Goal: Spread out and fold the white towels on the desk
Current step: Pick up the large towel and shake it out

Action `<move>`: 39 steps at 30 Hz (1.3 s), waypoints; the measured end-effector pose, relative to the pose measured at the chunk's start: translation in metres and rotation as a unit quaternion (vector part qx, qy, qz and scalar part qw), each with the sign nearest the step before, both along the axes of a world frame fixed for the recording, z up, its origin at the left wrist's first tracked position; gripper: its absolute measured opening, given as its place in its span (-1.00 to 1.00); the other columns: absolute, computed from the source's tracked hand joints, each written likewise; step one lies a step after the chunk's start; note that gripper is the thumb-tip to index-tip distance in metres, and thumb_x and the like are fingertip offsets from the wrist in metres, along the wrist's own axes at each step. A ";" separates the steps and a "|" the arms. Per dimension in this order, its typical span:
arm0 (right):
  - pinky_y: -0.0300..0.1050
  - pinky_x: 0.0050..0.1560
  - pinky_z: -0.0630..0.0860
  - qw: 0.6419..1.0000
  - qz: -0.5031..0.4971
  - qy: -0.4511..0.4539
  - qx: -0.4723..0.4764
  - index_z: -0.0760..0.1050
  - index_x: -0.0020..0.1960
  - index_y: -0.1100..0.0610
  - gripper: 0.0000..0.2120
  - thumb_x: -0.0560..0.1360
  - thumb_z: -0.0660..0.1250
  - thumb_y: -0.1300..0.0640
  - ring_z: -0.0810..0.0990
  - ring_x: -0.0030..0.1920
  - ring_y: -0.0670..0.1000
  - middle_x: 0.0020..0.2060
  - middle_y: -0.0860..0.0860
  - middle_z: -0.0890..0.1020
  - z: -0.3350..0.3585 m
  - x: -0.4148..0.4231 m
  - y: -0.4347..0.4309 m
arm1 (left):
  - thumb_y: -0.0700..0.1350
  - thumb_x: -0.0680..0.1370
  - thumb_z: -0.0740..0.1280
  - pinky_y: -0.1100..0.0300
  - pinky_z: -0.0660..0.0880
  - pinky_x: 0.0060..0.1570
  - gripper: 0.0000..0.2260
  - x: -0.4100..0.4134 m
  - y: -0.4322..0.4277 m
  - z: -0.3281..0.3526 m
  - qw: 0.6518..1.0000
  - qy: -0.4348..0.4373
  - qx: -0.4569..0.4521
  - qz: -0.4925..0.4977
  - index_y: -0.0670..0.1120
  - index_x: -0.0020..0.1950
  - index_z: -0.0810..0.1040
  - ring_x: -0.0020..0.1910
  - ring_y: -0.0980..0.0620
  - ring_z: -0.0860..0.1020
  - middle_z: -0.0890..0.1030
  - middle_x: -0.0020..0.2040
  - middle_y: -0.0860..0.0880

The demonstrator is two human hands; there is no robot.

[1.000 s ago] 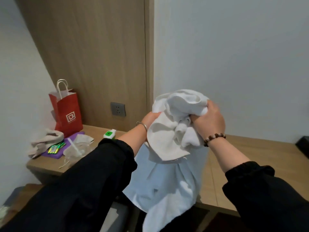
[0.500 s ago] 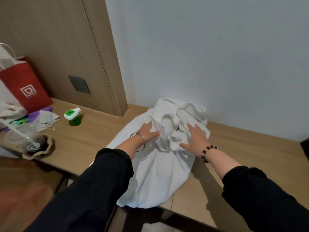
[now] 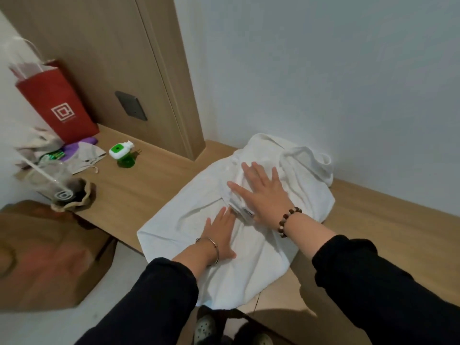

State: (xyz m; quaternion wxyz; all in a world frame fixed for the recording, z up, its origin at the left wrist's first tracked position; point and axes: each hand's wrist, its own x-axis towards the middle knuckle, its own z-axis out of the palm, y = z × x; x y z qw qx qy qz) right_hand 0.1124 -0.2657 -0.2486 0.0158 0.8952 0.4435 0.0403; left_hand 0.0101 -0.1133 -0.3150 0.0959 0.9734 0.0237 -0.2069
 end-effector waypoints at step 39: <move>-0.07 -0.07 0.47 0.918 -0.279 0.281 -0.035 0.25 0.38 -0.05 -0.22 0.24 0.31 -0.32 0.50 0.09 0.04 0.20 -0.02 0.49 0.001 -0.004 -0.092 | 0.22 0.46 0.32 0.13 0.37 -0.13 -0.61 0.063 -0.018 0.037 0.998 -0.044 0.036 -0.010 -0.03 0.09 0.38 0.00 -0.11 0.51 0.56 0.04 -0.08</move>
